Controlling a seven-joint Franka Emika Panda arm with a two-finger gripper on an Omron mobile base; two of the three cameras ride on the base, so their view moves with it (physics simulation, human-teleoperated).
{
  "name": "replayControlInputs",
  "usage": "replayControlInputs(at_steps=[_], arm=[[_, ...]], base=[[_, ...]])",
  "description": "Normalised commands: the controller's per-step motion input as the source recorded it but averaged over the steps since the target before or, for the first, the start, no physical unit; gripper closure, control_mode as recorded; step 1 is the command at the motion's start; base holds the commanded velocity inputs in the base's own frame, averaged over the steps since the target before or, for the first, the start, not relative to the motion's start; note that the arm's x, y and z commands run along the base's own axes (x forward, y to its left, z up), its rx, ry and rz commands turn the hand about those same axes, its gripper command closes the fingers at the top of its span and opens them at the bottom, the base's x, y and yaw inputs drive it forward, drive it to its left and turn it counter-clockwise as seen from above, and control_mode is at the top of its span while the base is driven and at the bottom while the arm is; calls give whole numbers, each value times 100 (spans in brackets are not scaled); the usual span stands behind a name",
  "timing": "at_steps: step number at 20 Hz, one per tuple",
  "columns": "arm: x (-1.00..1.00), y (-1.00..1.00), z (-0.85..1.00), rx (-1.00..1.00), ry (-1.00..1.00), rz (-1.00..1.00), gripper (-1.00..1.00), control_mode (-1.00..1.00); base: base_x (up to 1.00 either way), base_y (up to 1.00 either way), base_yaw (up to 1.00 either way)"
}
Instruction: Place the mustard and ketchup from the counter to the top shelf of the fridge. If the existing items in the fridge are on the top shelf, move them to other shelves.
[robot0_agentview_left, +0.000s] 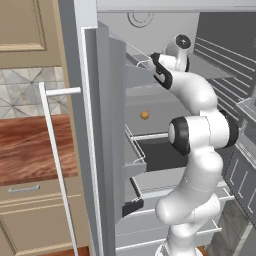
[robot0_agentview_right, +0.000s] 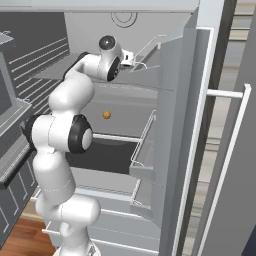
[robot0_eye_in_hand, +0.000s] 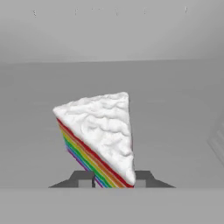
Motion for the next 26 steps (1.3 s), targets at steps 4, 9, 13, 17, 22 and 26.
replayControlInputs(at_steps=[4, 9, 13, 17, 22, 26], arm=[[-8, 0, 0, 0, -1, 0, 100, -100], [-51, 0, 0, 0, -14, 0, 100, -100], [-93, 0, 28, 0, -36, 1, 100, -100], [-100, 4, 64, 0, -35, 2, 100, -100], [-100, 12, 82, 0, -6, 0, 100, -100], [-100, 2, 64, 0, 5, 0, 100, -100]], base=[[0, 0, 0], [0, 0, 0], [0, 0, 0], [0, 0, 0], [0, 0, 0], [0, 0, 0]])
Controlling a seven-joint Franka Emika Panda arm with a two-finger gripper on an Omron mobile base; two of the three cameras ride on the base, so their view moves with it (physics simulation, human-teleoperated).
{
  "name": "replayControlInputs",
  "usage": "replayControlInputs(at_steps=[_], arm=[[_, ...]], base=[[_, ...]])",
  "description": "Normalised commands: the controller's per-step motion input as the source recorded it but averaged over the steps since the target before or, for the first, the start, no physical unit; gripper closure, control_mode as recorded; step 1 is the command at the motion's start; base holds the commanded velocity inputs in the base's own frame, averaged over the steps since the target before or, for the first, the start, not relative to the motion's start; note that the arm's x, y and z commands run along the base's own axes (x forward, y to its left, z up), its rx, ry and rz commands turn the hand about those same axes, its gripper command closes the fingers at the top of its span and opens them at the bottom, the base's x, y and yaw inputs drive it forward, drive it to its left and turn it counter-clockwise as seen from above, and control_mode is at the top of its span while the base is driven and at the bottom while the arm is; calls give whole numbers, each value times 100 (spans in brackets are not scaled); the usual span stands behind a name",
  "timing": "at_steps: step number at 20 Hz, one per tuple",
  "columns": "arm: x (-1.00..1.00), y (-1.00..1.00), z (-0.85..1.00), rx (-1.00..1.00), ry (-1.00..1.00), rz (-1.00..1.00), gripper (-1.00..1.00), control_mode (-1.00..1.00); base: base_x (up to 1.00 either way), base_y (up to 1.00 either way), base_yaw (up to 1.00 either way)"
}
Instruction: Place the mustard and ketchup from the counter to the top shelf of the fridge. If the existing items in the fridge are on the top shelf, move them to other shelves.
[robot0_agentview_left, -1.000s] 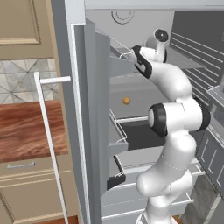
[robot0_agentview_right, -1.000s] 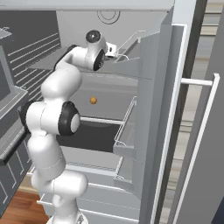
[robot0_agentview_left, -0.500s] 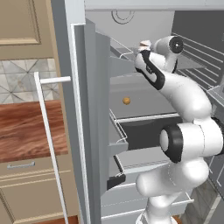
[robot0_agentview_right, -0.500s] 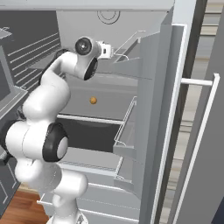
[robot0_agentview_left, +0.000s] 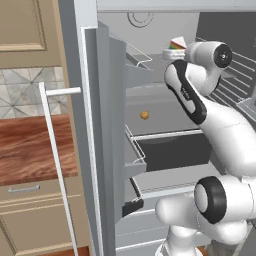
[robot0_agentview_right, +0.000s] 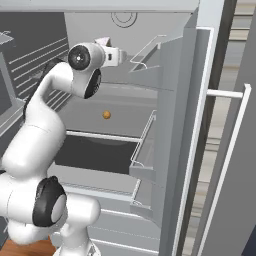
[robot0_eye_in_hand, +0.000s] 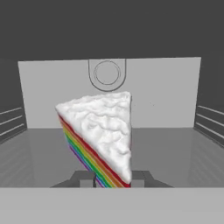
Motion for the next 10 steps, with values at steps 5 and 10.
replayControlInputs(at_steps=[5, 10], arm=[[-100, 0, 26, 0, 11, 0, 100, -100], [-100, 0, -37, -1, 6, 0, 100, -100]], base=[[0, 0, 0], [0, 0, 0]])
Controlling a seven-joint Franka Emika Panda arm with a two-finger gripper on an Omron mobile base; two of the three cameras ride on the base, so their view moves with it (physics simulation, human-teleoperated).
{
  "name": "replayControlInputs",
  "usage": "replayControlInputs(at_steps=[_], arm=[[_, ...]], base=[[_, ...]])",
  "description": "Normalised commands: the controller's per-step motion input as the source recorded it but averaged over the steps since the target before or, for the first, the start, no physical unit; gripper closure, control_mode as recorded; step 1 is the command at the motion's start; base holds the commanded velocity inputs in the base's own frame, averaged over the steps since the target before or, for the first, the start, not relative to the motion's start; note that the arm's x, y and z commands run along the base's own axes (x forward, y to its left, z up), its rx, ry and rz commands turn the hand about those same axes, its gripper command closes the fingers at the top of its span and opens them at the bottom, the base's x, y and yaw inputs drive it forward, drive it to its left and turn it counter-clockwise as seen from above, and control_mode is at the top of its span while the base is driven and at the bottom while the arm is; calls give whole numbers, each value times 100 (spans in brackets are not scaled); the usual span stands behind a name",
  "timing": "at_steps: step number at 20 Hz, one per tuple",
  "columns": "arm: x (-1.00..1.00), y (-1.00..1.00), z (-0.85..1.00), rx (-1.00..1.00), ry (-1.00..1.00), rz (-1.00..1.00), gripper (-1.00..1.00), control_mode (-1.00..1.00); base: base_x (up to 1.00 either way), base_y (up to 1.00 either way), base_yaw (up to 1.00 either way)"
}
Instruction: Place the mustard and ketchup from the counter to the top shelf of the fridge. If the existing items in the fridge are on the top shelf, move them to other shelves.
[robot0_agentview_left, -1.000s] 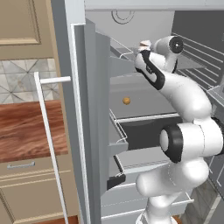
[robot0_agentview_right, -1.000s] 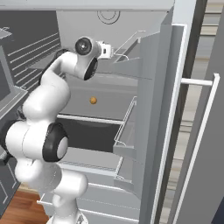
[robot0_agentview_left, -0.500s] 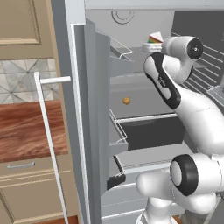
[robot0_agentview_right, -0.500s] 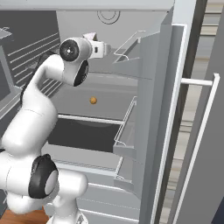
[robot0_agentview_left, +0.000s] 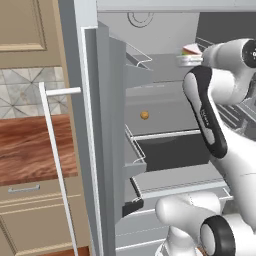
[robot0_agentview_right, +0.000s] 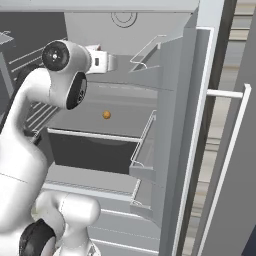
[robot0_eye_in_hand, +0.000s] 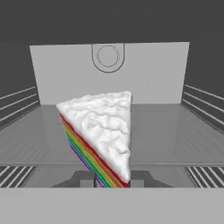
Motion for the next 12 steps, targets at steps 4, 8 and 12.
replayControlInputs(at_steps=[4, 8, 12], arm=[[-100, 0, -98, -2, 19, 0, 100, -100], [-100, 0, -100, 0, 43, -1, 100, -100], [-65, 0, -100, 2, 51, -15, 100, -100]], base=[[0, 0, 0], [0, 0, 0], [0, 0, 0]])
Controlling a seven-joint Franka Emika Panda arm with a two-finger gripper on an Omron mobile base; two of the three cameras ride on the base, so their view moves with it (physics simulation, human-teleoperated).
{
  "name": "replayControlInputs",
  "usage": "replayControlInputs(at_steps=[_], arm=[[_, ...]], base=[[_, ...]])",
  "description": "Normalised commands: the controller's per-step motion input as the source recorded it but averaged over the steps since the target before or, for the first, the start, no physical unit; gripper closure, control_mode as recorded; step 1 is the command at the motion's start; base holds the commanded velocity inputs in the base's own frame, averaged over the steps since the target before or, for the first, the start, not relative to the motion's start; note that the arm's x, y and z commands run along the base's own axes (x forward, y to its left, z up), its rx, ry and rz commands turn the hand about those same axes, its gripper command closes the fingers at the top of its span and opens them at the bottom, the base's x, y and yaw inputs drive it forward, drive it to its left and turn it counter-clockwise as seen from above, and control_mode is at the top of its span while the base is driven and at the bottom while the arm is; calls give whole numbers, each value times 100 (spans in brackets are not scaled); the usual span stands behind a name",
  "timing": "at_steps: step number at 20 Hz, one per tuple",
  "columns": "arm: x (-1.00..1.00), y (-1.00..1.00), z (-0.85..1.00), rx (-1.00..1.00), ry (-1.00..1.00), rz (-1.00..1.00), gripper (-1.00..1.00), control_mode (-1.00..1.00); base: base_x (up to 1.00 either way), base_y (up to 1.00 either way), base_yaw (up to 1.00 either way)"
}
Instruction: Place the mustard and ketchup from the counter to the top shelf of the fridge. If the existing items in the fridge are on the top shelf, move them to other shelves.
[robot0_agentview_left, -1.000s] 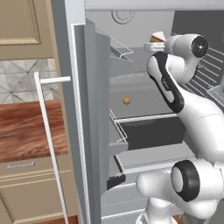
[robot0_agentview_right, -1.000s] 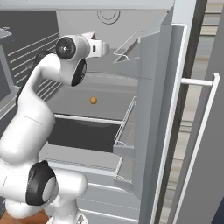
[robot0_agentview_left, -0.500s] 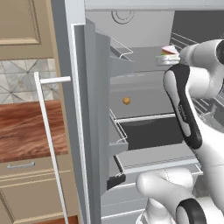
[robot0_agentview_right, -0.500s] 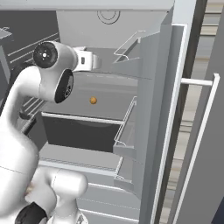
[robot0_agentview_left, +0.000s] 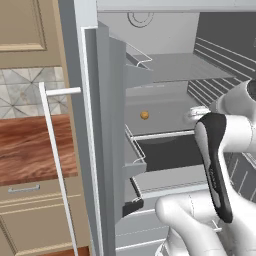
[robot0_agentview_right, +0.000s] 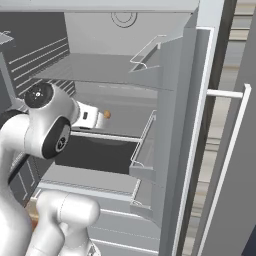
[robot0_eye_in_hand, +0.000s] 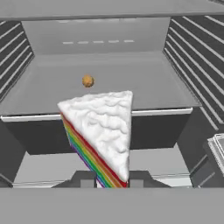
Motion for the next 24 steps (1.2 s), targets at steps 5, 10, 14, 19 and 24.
replayControlInputs(at_steps=[5, 10, 14, 19, 24], arm=[[28, 0, -75, 2, 26, -13, 100, -100], [92, 0, -21, 0, -5, -2, 100, -100], [99, -2, -17, 0, 0, 1, 100, -100], [93, -9, -20, 0, -1, 4, 100, -100], [57, -24, -30, 0, 0, 5, 100, -100]], base=[[0, 0, 0], [0, 0, 0], [0, 0, 0], [0, 0, 0], [0, 0, 0]])
